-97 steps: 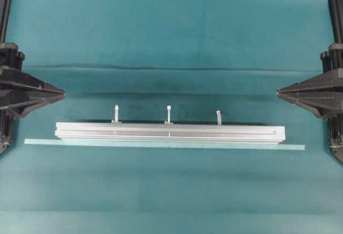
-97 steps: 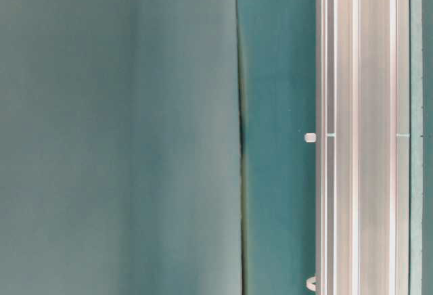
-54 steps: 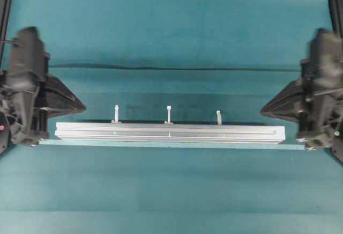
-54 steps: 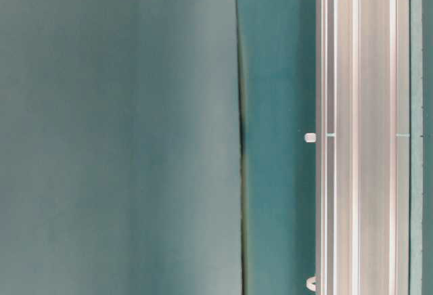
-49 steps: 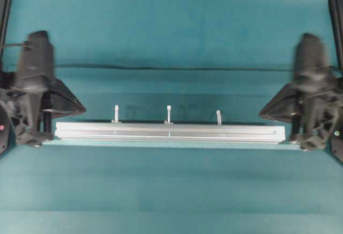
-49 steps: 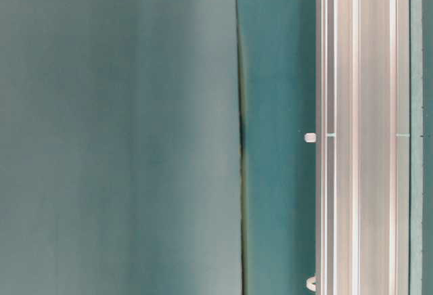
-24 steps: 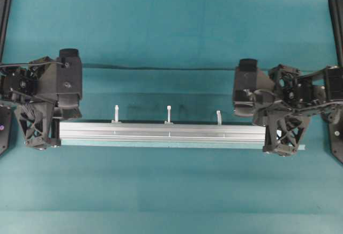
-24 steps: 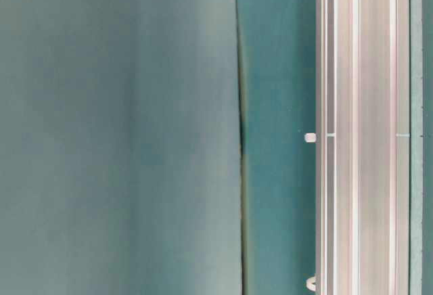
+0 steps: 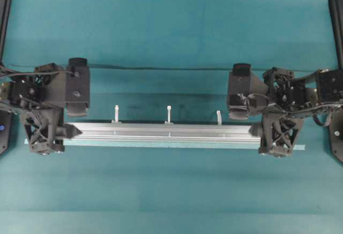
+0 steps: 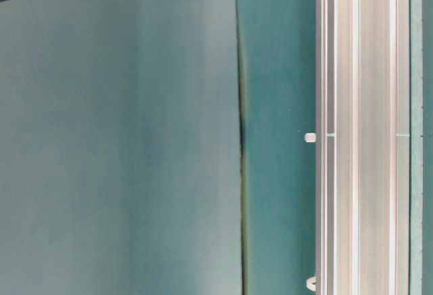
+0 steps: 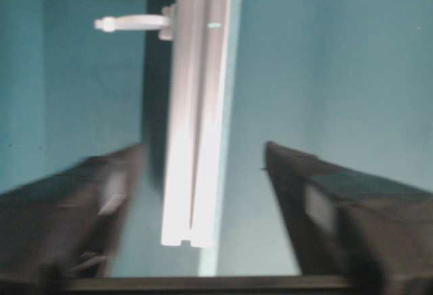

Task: Lift the large metal rail with both hands.
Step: 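Position left and right grippers open over the rail near each end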

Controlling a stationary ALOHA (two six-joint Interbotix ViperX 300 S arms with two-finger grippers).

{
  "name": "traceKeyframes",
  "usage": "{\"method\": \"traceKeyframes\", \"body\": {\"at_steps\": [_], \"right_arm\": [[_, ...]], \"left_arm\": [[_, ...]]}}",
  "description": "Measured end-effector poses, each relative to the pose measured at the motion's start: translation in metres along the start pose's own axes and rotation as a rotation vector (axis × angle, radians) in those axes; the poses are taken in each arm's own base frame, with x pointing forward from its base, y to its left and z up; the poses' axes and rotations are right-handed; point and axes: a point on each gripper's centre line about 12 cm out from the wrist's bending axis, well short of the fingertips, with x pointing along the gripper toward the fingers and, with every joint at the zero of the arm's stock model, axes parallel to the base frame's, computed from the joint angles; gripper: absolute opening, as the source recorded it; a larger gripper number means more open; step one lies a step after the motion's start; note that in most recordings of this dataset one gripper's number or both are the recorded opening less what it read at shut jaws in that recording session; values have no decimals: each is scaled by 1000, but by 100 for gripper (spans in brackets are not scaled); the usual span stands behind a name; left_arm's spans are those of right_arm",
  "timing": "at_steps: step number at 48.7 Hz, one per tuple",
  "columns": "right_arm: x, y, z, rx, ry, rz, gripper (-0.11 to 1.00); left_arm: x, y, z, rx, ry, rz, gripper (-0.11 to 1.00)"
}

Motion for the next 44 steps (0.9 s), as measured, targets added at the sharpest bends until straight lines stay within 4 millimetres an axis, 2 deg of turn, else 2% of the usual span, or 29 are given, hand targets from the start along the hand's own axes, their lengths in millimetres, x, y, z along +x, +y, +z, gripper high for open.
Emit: {"method": "traceKeyframes", "body": {"at_steps": [3, 6, 21, 44], "right_arm": [[5, 0, -1, 0, 0, 2, 93], [10, 0, -2, -1, 6, 0, 97], [35, -1, -7, -1, 27, -4, 96], [57, -1, -10, -9, 26, -4, 96]], "left_arm": [[5, 0, 0, 11, 17, 1, 96], [10, -1, -1, 16, 32, 1, 97], [42, 0, 3, 47, 52, 4, 96], [89, 2, 0, 25, 81, 7, 96]]}}
